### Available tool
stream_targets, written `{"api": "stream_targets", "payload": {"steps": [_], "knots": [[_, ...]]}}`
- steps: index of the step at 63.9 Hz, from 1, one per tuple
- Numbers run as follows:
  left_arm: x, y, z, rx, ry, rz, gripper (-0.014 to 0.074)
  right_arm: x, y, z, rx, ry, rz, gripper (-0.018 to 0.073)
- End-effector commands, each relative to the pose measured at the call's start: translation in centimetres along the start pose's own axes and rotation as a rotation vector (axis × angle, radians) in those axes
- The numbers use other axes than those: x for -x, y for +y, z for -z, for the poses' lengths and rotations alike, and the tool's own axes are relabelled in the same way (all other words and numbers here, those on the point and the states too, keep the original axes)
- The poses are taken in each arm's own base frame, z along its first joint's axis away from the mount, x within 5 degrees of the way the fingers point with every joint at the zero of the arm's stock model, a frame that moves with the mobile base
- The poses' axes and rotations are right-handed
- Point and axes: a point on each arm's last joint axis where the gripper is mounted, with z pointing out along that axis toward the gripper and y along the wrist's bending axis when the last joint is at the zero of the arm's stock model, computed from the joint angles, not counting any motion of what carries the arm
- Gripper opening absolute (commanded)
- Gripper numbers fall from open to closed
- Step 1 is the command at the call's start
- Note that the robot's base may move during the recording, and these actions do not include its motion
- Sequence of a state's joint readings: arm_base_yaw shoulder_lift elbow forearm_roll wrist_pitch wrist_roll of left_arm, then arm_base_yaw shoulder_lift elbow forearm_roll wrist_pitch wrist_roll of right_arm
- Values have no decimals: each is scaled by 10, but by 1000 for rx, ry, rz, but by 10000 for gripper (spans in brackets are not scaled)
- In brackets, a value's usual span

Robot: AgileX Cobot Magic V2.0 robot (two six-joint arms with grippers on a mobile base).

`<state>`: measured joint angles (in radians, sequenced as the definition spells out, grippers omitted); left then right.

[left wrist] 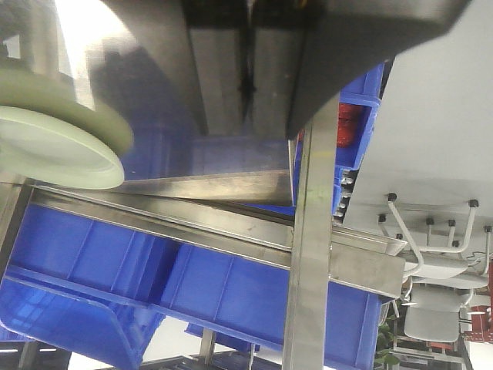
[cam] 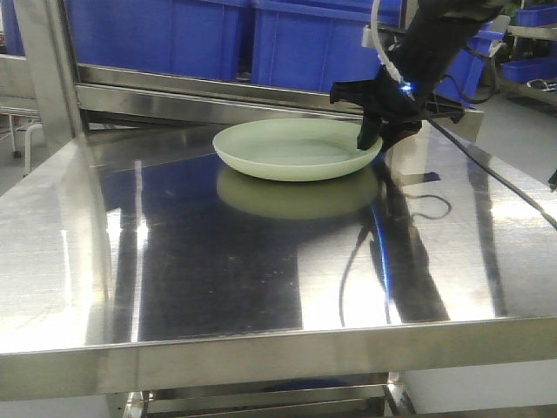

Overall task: Place green plate on second shelf with right arm
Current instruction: 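Lift the pale green plate off the table with the right gripper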

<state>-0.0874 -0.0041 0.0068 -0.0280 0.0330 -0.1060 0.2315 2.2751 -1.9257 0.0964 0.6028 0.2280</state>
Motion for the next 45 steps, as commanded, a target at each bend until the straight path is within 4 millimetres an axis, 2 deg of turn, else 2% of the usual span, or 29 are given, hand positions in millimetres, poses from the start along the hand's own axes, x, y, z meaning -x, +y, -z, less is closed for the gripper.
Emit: {"api": "stream_targets", "payload": {"steps": [1, 11, 19, 26, 36, 45], "knots": [[-5, 1, 0, -9, -64, 12, 130, 30, 9, 50, 19, -107, 25, 56], [-5, 1, 0, -9, -64, 12, 130, 48, 14, 100, 37, -185, 27, 56], [-5, 1, 0, -9, -64, 12, 130, 61, 23, 164, 48, -271, 54, 56], [-5, 1, 0, -9, -64, 12, 130, 63, 27, 218, 53, -321, 93, 56], [-5, 1, 0, -9, -64, 12, 130, 47, 23, 284, 37, -392, 127, 56], [-5, 1, 0, -9, -64, 12, 130, 12, 16, 336, 53, -455, 128, 56]]}}
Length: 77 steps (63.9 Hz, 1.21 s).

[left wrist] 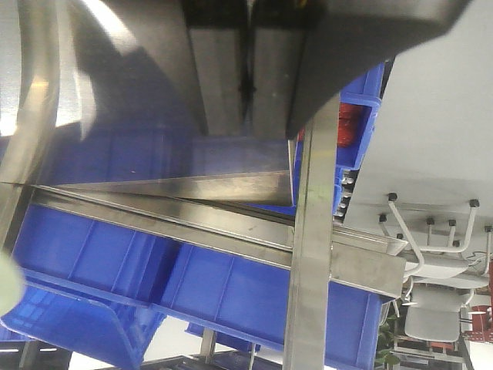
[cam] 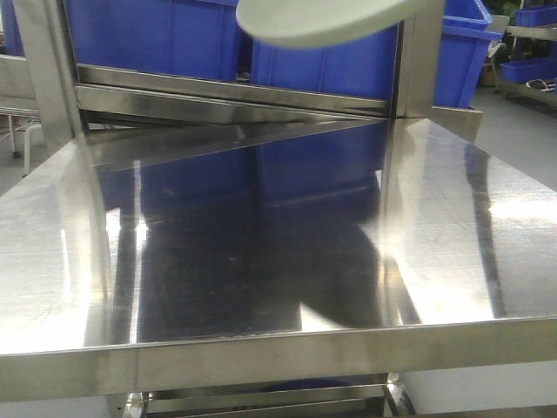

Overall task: Place green plate on second shelf with right arm
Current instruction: 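Lift the pale green plate off the table with the right gripper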

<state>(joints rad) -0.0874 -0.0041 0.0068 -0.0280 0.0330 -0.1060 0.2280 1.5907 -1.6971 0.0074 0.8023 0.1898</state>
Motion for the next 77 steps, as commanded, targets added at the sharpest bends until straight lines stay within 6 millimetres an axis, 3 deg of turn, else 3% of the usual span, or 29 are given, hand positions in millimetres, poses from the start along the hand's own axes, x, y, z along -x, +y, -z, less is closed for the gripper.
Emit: {"api": "stream_targets", "payload": {"steps": [1, 9, 13, 24, 34, 37, 39, 45, 54, 61, 69, 77], "knots": [[-5, 1, 0, -9, -64, 12, 130, 4, 0, 74, 33, -213, 8, 56], [-5, 1, 0, -9, -64, 12, 130, -41, -9, 133, 56, -336, 9, 56], [-5, 1, 0, -9, -64, 12, 130, -66, -13, 153, 66, -386, 9, 56], [-5, 1, 0, -9, -64, 12, 130, -161, -33, 204, 83, -600, 41, 56], [-5, 1, 0, -9, -64, 12, 130, -246, -52, 232, 40, -828, 144, 56], [-5, 1, 0, -9, -64, 12, 130, -270, -58, 235, 27, -831, 135, 56], [-5, 1, 0, -9, -64, 12, 130, -285, -62, 228, 7, -746, 107, 56], [-5, 1, 0, -9, -64, 12, 130, -290, -65, 212, -24, -495, 47, 56], [-5, 1, 0, -9, -64, 12, 130, -265, -62, 220, -58, -629, 124, 56], [-5, 1, 0, -9, -64, 12, 130, -244, -61, 218, -108, -615, 186, 56], [-5, 1, 0, -9, -64, 12, 130, -226, -54, 206, -76, -639, 205, 56], [-5, 1, 0, -9, -64, 12, 130, -220, -50, 194, -15, -603, 133, 56]]}}
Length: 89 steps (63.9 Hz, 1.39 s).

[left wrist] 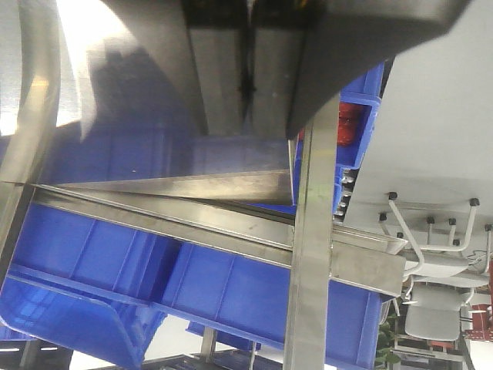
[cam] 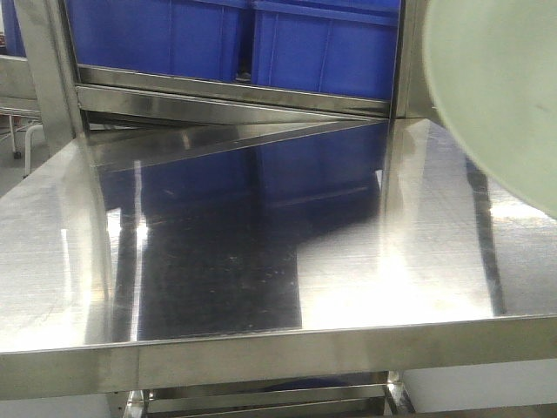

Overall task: Place green plate on second shelf with right arm
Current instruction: 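Lift the pale green plate off the table with the right gripper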

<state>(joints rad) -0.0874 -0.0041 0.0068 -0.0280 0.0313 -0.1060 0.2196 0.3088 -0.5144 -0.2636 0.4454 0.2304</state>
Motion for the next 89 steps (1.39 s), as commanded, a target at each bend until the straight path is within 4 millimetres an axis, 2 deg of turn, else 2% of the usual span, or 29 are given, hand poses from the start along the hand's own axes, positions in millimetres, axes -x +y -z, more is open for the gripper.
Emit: {"api": "stream_targets", "payload": {"steps": [1, 11, 27, 38, 56, 89], "knots": [[-5, 1, 0, -9, -62, 12, 130, 23, 4, -3, 46, -134, -64, 56], [-5, 1, 0, -9, -62, 12, 130, 24, 6, -1, 74, -240, -69, 56], [-5, 1, 0, -9, -62, 12, 130, -2, 7, -8, 70, -159, -68, 56], [-5, 1, 0, -9, -62, 12, 130, -9, 6, 5, 74, -198, -92, 56], [-5, 1, 0, -9, -62, 12, 130, 0, 6, 18, 95, -346, -97, 56], [-5, 1, 0, -9, -62, 12, 130, 0, 6, 18, 96, -347, -97, 56]]}}
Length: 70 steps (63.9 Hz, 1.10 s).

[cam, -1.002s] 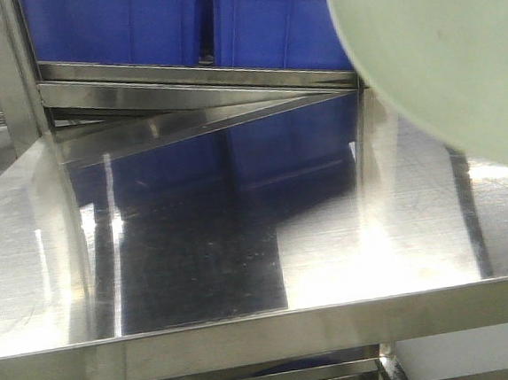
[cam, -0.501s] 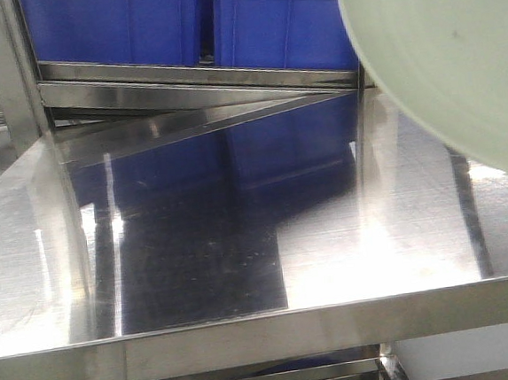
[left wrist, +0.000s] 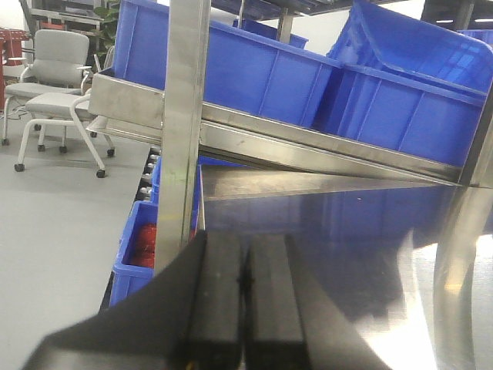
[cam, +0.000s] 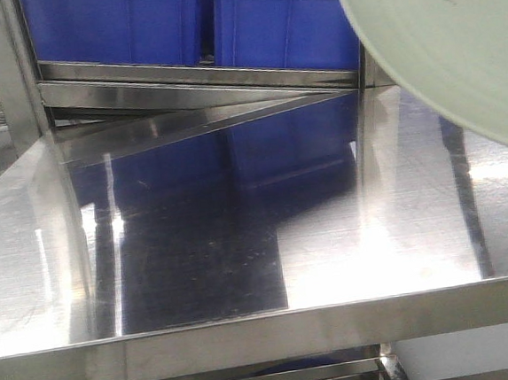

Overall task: Place green plate on second shelf with right arm
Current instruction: 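Lift the pale green plate off the table with the right gripper, then drive the base away from the table holding the plate upright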

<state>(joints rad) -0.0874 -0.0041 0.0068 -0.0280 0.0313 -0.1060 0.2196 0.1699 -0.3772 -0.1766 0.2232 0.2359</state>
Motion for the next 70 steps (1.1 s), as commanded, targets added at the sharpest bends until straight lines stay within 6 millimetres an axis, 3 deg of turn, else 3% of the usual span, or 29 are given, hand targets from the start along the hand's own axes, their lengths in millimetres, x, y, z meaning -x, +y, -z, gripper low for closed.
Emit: {"api": "stream_targets", "payload": {"steps": [1, 70], "knots": [[-5, 1, 0, -9, -62, 12, 130, 19, 3, 2, 22, -135, -5, 56], [-5, 1, 0, -9, -62, 12, 130, 19, 3, 2, 21, -131, -5, 56]]}}
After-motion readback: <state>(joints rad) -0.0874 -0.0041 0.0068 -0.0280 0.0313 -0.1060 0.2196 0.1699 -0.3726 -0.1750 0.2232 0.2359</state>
